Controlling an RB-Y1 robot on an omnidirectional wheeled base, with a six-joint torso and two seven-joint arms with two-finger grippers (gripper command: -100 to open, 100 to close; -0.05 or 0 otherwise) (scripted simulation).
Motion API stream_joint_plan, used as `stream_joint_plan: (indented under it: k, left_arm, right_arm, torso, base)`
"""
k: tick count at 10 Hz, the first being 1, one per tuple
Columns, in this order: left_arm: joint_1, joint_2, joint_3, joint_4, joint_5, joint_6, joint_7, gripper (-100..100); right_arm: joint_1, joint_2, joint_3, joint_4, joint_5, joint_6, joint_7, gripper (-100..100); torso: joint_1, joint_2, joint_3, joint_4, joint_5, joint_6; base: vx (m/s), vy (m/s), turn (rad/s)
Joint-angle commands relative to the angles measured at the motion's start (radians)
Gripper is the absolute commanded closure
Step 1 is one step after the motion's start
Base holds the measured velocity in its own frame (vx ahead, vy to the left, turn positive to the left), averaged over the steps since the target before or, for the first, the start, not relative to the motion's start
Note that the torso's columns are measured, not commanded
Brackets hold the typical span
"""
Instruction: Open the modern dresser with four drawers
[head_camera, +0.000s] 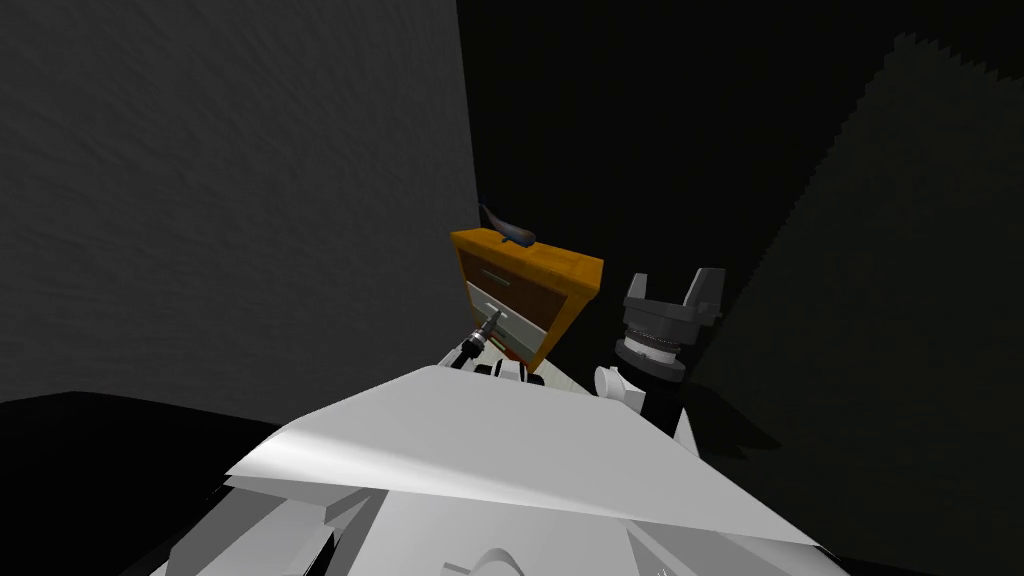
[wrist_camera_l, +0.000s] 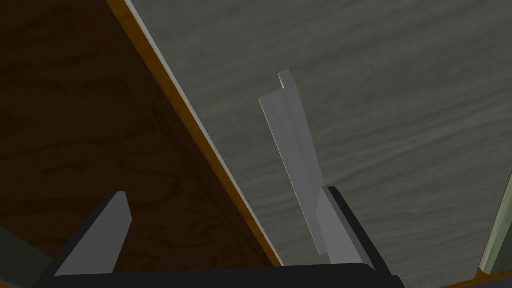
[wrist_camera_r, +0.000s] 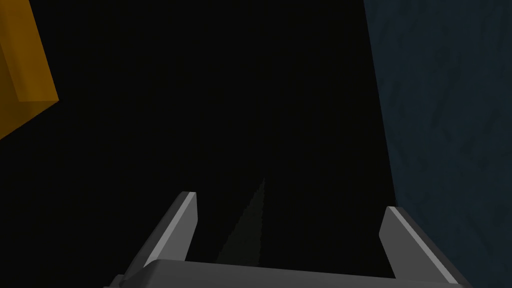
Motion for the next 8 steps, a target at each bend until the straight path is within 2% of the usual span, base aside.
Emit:
stream_joint_plan:
  k: [1, 3, 5, 8]
  left_arm:
    - [-0.023, 0.01, -0.02, 0.049, -0.01, 0.02, -0.005, -100]
    - [-0.04, 0.022, -0.034, 0.093, -0.018, 0.028, -0.01, -100]
    - [-0.037, 0.025, -0.034, 0.089, -0.018, 0.03, -0.009, -100]
    - [-0.016, -0.042, -0.035, 0.09, 0.003, 0.041, -0.096, -100]
  right_arm:
    - [0.0, 0.0, 0.0, 0.0, 0.0, 0.0, 0.0, 0]
    - [0.0, 0.0, 0.0, 0.0, 0.0, 0.0, 0.0, 0]
    - [0.0, 0.0, 0.0, 0.0, 0.0, 0.0, 0.0, 0]
    - [0.0, 0.0, 0.0, 0.0, 0.0, 0.0, 0.0, 0]
  torso:
    - [0.0, 0.0, 0.0, 0.0, 0.0, 0.0]
    - [0.0, 0.0, 0.0, 0.0, 0.0, 0.0]
    - [0.0, 0.0, 0.0, 0.0, 0.0, 0.0]
    - [0.002, -0.001, 0.0, 0.0, 0.001, 0.0]
  base:
    - [0.015, 0.025, -0.071]
    - [0.014, 0.017, -0.066]
    - [0.008, 0.013, -0.041]
    - [0.021, 0.057, -0.098]
